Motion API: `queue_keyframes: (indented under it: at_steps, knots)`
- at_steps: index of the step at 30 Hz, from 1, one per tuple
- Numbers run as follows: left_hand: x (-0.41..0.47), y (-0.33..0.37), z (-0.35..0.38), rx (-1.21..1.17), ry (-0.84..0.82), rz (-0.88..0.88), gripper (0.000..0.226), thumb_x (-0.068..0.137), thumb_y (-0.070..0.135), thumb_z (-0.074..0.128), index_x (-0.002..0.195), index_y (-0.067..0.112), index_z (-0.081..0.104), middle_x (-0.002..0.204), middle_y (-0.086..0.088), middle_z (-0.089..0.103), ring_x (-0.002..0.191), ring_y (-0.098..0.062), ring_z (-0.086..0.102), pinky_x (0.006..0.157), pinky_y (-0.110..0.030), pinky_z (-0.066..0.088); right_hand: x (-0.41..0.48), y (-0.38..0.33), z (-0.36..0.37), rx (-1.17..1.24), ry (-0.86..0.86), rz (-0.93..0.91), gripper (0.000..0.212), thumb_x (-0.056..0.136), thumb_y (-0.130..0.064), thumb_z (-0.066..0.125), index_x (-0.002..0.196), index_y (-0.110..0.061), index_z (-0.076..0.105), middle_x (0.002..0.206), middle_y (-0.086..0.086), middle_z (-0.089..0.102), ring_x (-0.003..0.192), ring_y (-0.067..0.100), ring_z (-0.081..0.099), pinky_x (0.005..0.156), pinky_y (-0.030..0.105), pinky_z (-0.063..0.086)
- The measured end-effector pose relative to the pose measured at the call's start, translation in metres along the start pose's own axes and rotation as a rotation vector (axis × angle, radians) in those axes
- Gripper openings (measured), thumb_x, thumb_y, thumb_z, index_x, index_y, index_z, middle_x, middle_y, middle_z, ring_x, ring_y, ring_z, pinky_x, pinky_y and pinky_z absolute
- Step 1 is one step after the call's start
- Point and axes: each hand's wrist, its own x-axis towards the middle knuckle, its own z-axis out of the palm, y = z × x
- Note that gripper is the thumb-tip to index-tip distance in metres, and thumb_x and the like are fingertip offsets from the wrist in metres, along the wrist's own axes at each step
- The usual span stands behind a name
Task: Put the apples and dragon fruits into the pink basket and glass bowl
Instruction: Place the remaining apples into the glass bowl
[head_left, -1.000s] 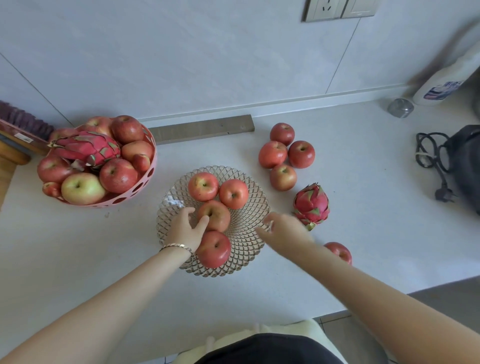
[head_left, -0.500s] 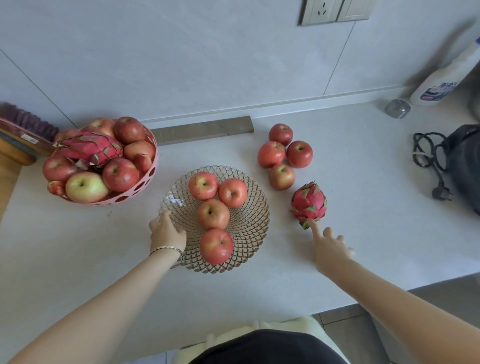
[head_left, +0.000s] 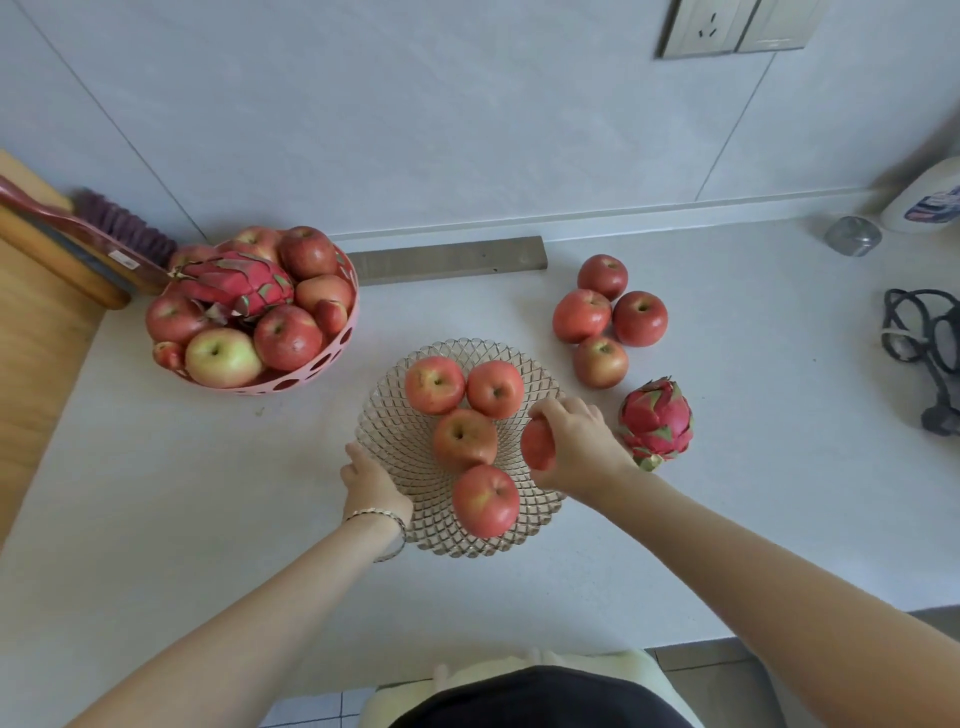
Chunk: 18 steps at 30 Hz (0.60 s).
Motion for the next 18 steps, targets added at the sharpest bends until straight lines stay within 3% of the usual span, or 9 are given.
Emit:
queue_keyframes:
  at_steps: [2,5,8,11,14,18]
  knots:
    - [-0.008,0.003,0.001,0.127,0.029,0.016,0.089,0.084,0.002,0.056,0.148,0.009,-0.006,0.15,-0.018,0.01,0.131,-0.037,0.033,0.108,-0.043,0.034,0.013,-0.003,0.011,-0.069,-0.018,-0.027,0.059,0.07,-0.016,0.066,0.126,-0.016,0.044,0.118,0.012,0.043,0.111,0.033,0.042,0.096,0.039,0.039]
    - [-0.021,0.004,0.005,0.302,0.122,0.312,0.074,0.085,0.021,0.057,0.145,0.012,0.016,0.152,-0.017,0.006,0.14,-0.034,0.015,0.116,-0.042,0.022,0.023,-0.001,0.021,-0.155,0.003,-0.08,0.061,0.071,-0.013,0.067,0.125,-0.012,0.04,0.121,0.012,0.043,0.115,0.032,0.041,0.095,0.039,0.038]
    - [-0.04,0.012,0.015,0.279,0.012,0.514,0.057,0.083,0.042,0.055,0.132,0.018,0.037,0.135,-0.007,0.028,0.123,-0.024,0.042,0.1,-0.034,0.04,0.026,0.003,0.025,-0.137,0.0,-0.086,0.061,0.069,-0.015,0.071,0.122,-0.01,0.042,0.122,0.011,0.042,0.115,0.03,0.041,0.092,0.038,0.041]
    - [-0.05,0.022,0.025,0.282,-0.119,0.405,0.063,0.074,0.059,0.058,0.119,0.019,0.039,0.112,-0.003,0.037,0.09,-0.021,0.054,0.074,-0.029,0.046,0.025,0.006,0.027,-0.068,0.008,-0.05,0.066,0.067,-0.018,0.075,0.125,-0.014,0.043,0.123,0.01,0.04,0.117,0.029,0.039,0.094,0.036,0.04]
    - [-0.042,0.028,0.034,0.08,-0.195,0.15,0.07,0.062,0.057,0.069,0.112,0.015,0.044,0.106,-0.004,0.05,0.089,-0.021,0.058,0.073,-0.031,0.051,0.023,0.01,0.026,-0.052,0.013,-0.001,0.068,0.07,-0.02,0.071,0.131,-0.024,0.042,0.124,0.009,0.04,0.116,0.032,0.039,0.098,0.038,0.038]
    - [-0.035,0.03,0.035,-0.337,-0.352,-0.108,0.063,0.062,0.031,0.075,0.114,0.009,0.047,0.103,-0.008,0.055,0.081,-0.023,0.06,0.073,-0.043,0.06,0.023,0.018,0.024,0.026,0.021,-0.027,0.063,0.074,-0.019,0.067,0.133,-0.026,0.044,0.121,0.01,0.046,0.114,0.031,0.047,0.094,0.036,0.042]
